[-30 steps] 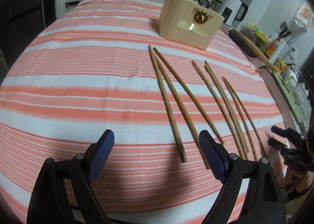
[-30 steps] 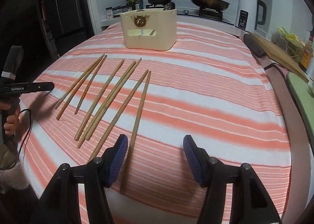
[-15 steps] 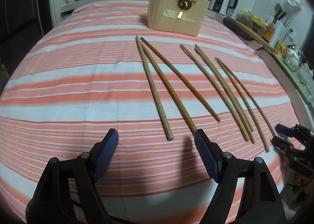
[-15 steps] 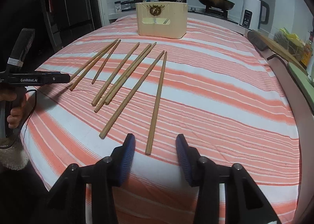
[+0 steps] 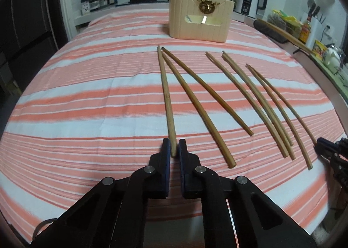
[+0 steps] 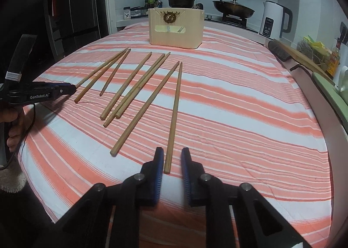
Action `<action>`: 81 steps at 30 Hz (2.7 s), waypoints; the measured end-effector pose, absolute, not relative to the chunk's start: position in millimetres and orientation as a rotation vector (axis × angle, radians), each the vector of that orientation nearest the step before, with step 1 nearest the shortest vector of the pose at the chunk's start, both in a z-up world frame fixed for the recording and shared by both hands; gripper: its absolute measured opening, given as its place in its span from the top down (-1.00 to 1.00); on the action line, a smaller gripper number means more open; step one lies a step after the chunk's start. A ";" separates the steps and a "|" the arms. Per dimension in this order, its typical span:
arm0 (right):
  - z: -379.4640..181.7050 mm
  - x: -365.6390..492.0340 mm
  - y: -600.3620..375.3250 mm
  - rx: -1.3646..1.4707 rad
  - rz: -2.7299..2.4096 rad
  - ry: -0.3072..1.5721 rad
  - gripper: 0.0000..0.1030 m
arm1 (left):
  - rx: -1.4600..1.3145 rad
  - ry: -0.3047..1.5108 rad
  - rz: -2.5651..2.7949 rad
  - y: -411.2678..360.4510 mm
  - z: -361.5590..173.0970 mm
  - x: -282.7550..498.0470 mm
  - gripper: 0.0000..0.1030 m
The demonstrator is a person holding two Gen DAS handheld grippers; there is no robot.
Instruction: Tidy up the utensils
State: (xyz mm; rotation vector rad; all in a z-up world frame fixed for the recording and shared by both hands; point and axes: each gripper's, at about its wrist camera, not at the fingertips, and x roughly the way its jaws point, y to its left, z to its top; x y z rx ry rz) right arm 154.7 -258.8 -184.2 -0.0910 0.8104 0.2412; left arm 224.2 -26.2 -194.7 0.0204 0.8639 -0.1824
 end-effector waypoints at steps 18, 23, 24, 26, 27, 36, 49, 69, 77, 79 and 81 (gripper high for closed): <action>-182.3 191.6 -311.0 0.009 0.122 0.870 0.74 | -0.137 0.900 -0.074 54.2 -188.9 261.0 -0.24; -181.7 186.4 -319.0 -0.001 0.149 0.873 0.32 | -0.122 0.901 -0.099 60.2 -188.9 255.6 -0.31; -182.3 185.6 -319.7 -0.002 0.157 0.875 0.32 | -0.121 0.906 -0.104 60.5 -191.0 254.8 -0.31; -181.9 184.4 -318.5 -0.011 0.174 0.872 0.32 | -0.105 0.902 -0.105 59.0 -193.4 252.3 -0.32; -181.8 184.0 -316.0 -0.019 0.185 0.872 0.32 | -0.092 0.897 -0.104 57.2 -193.7 251.0 -0.34; -184.3 193.9 -308.1 -0.083 0.191 0.875 0.32 | 0.017 0.900 -0.065 49.4 -198.4 256.3 -0.37; -182.9 244.4 -317.3 -0.078 0.117 0.902 0.88 | -0.015 0.947 -0.055 55.9 -189.4 287.7 0.91; -186.9 285.4 -337.1 -0.072 0.199 0.893 0.13 | -0.005 0.911 -0.034 88.3 -199.1 315.5 -0.56; -187.4 285.4 -339.8 -0.063 0.203 0.892 0.13 | 0.012 0.938 -0.007 115.4 -200.8 296.0 -0.81; -187.8 285.6 -339.5 -0.065 0.202 0.892 0.13 | 0.014 0.931 -0.016 108.8 -199.6 300.0 -0.75; -187.7 285.5 -340.0 -0.067 0.201 0.891 0.13 | 0.014 0.922 -0.045 96.3 -198.0 306.5 -0.67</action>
